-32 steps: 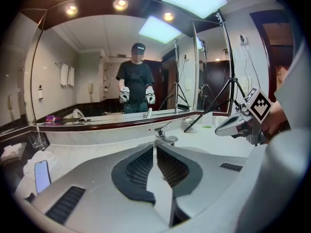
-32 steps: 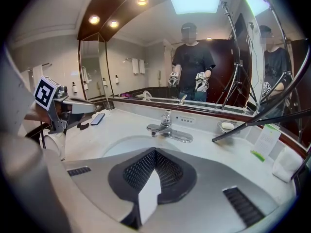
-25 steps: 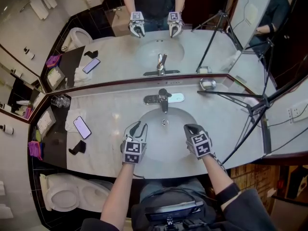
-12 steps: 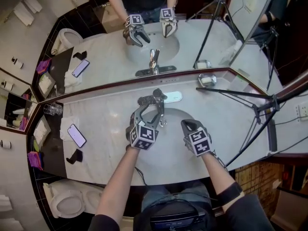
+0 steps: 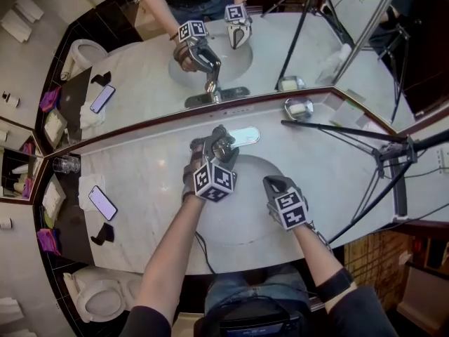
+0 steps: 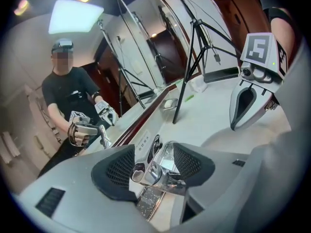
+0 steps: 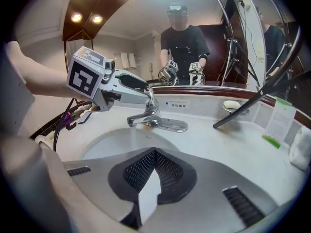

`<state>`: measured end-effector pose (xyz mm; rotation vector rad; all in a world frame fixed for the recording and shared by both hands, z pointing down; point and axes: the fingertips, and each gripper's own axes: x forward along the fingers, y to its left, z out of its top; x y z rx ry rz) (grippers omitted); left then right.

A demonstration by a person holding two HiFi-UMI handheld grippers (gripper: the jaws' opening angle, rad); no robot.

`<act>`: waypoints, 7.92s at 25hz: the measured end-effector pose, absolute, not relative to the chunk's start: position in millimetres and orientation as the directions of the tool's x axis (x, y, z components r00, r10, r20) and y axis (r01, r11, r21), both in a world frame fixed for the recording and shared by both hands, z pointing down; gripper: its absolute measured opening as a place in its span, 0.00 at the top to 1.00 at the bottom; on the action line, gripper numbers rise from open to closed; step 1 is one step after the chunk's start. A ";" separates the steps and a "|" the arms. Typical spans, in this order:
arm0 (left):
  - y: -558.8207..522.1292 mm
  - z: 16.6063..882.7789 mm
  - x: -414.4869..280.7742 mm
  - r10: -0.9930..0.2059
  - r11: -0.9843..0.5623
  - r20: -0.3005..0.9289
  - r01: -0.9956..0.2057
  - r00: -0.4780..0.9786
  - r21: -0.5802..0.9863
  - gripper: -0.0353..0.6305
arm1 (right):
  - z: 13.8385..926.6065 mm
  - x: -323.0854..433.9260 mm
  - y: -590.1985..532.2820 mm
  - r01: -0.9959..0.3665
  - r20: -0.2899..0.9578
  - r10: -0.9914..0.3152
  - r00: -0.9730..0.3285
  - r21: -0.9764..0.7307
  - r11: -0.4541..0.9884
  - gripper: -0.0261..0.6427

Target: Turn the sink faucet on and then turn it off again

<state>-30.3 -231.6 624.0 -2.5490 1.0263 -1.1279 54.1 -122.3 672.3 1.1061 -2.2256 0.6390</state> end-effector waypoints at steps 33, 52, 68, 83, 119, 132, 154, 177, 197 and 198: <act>-203.0 657.3 0.0 -0.703 -0.711 0.577 -0.390 0.415 -0.585 0.67 | 691.7 61.8 -98.6 -0.838 0.682 -0.542 -0.491 -0.198 0.509 0.93; -170.7 627.8 -11.5 -0.687 -0.725 0.618 -0.418 0.382 -0.548 0.75 | 658.4 69.2 -86.5 -0.832 0.652 -0.576 -0.493 -0.160 0.531 0.93; -84.0 536.1 -87.9 -0.766 -0.575 0.515 -0.768 0.385 -0.281 0.95 | 587.9 46.4 -70.7 -0.801 0.604 -0.600 -0.525 -0.113 0.587 0.93; -19.4 533.6 -180.6 -0.810 -0.337 0.465 -0.933 0.357 0.128 0.95 | 578.8 73.2 -61.4 -0.825 0.605 -0.630 -0.487 -0.081 0.559 0.93; -55.2 563.6 -134.2 -0.759 -0.492 0.510 -0.869 0.405 -0.043 0.83 | 605.5 66.8 -72.0 -0.832 0.622 -0.620 -0.478 -0.095 0.547 0.93; -144.0 610.1 -80.5 -0.720 -0.670 0.573 -0.608 0.392 -0.426 0.60 | 637.7 61.0 -79.2 -0.827 0.626 -0.591 -0.509 -0.163 0.539 0.93; -224.6 645.7 -23.6 -0.691 -0.721 0.601 -0.315 0.402 -0.618 0.54 | 679.9 99.5 -62.0 -0.863 0.681 -0.566 -0.464 -0.203 0.464 0.93; -258.3 639.9 -22.8 -0.757 -0.654 0.538 -0.436 0.372 -0.618 0.54 | 690.7 102.0 -67.8 -0.864 0.692 -0.555 -0.463 -0.211 0.458 0.93; -280.0 633.7 -45.8 -0.730 -0.650 0.557 -0.652 0.395 -0.389 0.54 | 680.9 102.2 -73.1 -0.863 0.681 -0.565 -0.467 -0.209 0.461 0.93; -279.7 633.7 -45.8 -0.731 -0.650 0.557 -0.652 0.394 -0.391 0.54 | 680.8 102.0 -72.1 -0.863 0.680 -0.566 -0.467 -0.209 0.460 0.93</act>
